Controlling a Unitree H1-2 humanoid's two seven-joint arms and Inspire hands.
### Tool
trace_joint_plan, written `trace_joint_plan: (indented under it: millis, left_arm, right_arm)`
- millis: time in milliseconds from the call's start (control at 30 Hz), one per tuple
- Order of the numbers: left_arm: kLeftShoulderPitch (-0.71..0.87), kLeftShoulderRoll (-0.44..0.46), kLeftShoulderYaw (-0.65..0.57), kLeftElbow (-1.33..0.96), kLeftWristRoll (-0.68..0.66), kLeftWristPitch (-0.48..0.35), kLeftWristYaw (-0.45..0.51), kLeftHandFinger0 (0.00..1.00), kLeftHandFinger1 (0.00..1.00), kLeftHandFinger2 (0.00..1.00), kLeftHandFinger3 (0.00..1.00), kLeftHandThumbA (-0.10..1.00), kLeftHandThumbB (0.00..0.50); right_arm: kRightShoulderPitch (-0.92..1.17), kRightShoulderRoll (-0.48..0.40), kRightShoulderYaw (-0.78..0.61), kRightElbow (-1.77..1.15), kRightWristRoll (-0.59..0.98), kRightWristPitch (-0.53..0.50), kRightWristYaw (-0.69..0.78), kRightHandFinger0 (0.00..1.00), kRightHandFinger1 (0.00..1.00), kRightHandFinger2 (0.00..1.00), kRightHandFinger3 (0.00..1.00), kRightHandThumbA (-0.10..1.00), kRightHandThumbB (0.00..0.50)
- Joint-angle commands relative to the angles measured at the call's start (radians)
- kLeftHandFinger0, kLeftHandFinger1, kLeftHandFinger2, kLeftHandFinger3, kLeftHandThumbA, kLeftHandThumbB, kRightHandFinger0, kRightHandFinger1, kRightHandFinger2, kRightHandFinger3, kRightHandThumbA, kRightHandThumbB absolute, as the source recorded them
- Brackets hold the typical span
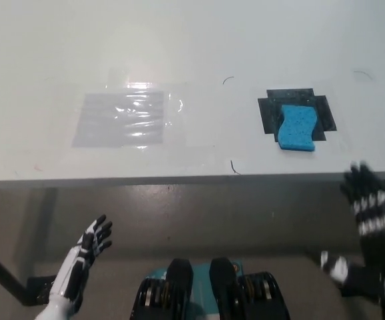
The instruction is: A soft sponge is kept on the balc marked spot on the table infront of the robot and it uses its right hand fist to press down on it and drrags it across the table in a back and forth manner twice to clean it
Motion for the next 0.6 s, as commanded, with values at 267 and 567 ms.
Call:
trace_joint_plan:
  millis: [267, 567]
  left_arm:
    - [-0.057, 0.016, 0.045, -0.007, -0.027, -0.034, 0.014, 1.0, 1.0, 1.0, 1.0, 1.0, 0.5]
    - [-0.048, 0.003, 0.064, -0.037, -0.036, -0.001, 0.006, 1.0, 1.0, 1.0, 1.0, 1.0, 0.5]
  right_arm:
    - [-0.162, 0.003, -0.007, 0.343, -0.004, -0.026, 0.005, 1.0, 1.0, 1.0, 1.0, 1.0, 0.156]
    - [-0.172, -0.01, -0.005, 0.376, -0.002, 0.007, 0.012, 1.0, 1.0, 1.0, 1.0, 1.0, 0.128]
